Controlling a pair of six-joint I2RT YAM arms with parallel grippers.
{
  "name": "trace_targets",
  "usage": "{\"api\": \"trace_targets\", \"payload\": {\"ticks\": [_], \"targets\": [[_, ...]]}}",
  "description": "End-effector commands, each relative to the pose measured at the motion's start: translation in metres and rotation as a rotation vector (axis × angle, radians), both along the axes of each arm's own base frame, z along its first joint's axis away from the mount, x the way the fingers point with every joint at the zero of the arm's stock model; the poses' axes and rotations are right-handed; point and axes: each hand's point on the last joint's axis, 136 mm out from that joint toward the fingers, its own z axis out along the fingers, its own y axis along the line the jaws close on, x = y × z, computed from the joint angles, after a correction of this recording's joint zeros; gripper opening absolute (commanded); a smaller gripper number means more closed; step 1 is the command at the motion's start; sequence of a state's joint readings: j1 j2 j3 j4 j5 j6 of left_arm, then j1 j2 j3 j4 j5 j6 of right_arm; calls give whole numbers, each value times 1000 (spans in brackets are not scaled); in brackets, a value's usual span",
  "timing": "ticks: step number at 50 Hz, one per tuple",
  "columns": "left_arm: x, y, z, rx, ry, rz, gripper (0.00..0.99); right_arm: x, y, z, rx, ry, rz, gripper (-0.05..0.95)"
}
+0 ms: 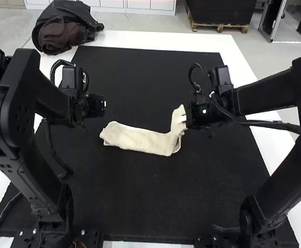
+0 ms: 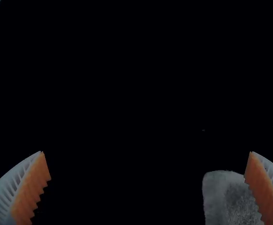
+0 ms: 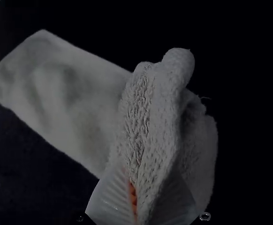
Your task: Fold the towel.
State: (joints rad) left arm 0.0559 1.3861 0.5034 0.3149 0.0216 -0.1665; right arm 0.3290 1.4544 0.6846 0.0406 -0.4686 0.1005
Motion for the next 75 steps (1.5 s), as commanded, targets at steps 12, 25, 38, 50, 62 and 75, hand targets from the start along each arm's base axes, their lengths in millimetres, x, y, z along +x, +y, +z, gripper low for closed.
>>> {"api": "trace_targets", "payload": {"ticks": [12,25,38,50,62,75], "targets": [[9,16,29,19,-71,45,970,5,51,13,48,-24,87,-25],[6,33,27,40,-66,80,970,8,86,13,49,-34,153,-25],[4,46,27,65,-65,99,970,9,118,11,50,-35,204,-25],[2,59,27,72,-63,128,970,4,150,7,54,-33,255,-25],[-3,70,23,83,-56,150,970,2,178,5,66,-34,296,-25],[-6,71,18,87,-51,151,970,4,205,1,71,-39,335,-25]]}}
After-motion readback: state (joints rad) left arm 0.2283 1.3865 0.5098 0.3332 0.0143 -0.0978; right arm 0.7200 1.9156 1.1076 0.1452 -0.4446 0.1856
